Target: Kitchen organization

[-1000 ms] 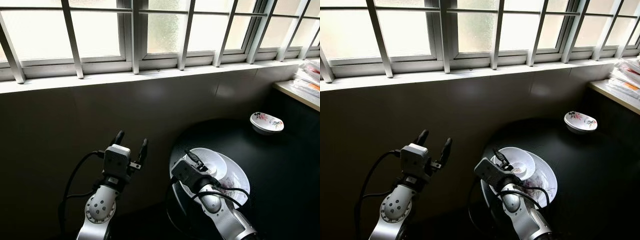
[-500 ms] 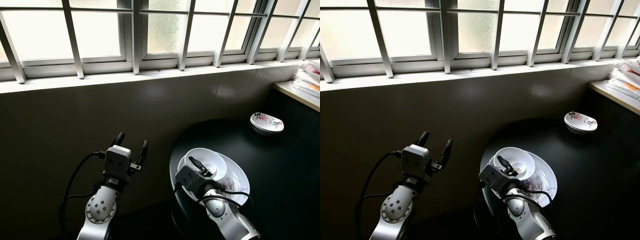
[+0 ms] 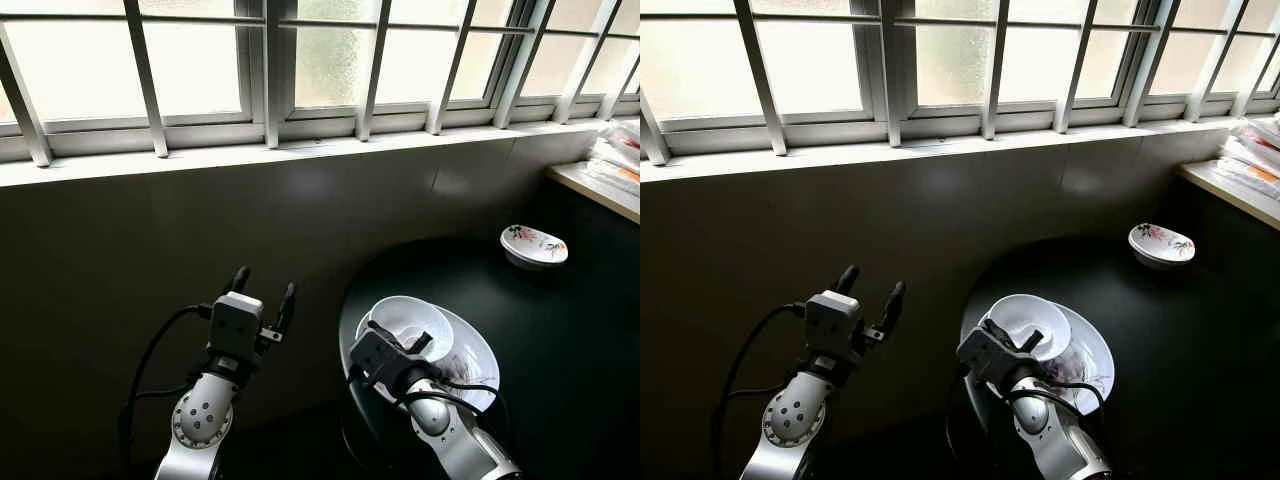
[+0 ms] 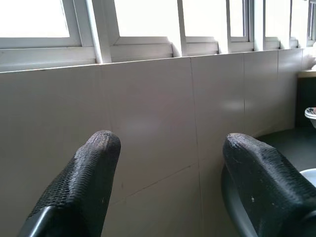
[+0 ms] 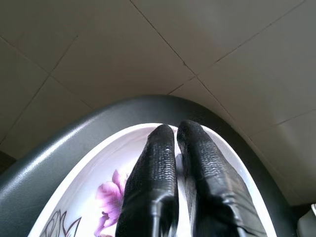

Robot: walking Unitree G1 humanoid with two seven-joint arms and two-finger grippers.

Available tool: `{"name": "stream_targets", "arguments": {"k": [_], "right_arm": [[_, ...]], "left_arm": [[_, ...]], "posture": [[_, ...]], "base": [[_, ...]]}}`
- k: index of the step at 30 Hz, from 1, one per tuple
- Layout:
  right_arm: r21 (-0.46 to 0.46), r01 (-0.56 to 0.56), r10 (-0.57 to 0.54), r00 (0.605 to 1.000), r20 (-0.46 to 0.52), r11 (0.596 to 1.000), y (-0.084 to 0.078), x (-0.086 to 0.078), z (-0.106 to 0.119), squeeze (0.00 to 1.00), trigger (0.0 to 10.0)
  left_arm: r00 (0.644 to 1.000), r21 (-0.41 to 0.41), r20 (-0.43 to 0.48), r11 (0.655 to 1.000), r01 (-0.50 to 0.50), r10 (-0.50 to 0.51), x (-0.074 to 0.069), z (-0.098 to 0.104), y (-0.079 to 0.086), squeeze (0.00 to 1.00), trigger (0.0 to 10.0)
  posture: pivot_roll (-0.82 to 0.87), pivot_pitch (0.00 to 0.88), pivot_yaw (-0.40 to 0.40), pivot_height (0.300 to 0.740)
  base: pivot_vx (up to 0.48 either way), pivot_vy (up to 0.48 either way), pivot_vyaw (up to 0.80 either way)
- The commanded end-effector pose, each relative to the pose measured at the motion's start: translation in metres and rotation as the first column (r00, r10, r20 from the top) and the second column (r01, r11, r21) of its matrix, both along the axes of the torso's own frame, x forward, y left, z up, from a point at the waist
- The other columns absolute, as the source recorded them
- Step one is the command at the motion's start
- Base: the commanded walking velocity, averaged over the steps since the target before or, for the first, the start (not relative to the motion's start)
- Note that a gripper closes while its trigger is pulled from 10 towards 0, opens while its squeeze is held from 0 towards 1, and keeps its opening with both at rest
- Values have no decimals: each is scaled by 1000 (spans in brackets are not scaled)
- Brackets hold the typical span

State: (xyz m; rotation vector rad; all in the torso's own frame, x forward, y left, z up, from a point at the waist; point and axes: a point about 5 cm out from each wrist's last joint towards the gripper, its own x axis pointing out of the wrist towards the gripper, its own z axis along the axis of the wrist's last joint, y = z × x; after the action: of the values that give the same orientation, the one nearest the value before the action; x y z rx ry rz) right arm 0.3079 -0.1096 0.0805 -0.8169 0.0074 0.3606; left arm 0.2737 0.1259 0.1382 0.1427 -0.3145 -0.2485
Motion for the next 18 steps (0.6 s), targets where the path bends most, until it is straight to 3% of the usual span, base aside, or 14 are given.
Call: {"name": "stream_targets", "arguments": {"k": [1,7,10,18], "right_arm": [[12,19,-19,1000,-4,1000,-4,2,0,0,0],[-9,33,-33,999,26,999,-5,3,2,0,0],[-96,21,-9,992,125,995,-4,5,11,0,0],[-209,37,15,971,238,977,-4,10,23,0,0]], "left_arm": [[1000,6,-12,1000,12,-12,-1,-3,-4,0,10000],[1000,8,-15,1000,12,-12,-1,-4,-4,0,10000],[1000,10,-15,1000,11,-11,0,-4,-3,0,10000],[1000,11,-18,1000,11,-11,-1,-5,-4,0,10000]], "posture": [[51,0,-59,740],[50,0,-59,740],[51,0,-58,740],[52,0,-58,740]], "base": [[0,0,0],[0,0,0],[0,0,0],[0,0,0]]}}
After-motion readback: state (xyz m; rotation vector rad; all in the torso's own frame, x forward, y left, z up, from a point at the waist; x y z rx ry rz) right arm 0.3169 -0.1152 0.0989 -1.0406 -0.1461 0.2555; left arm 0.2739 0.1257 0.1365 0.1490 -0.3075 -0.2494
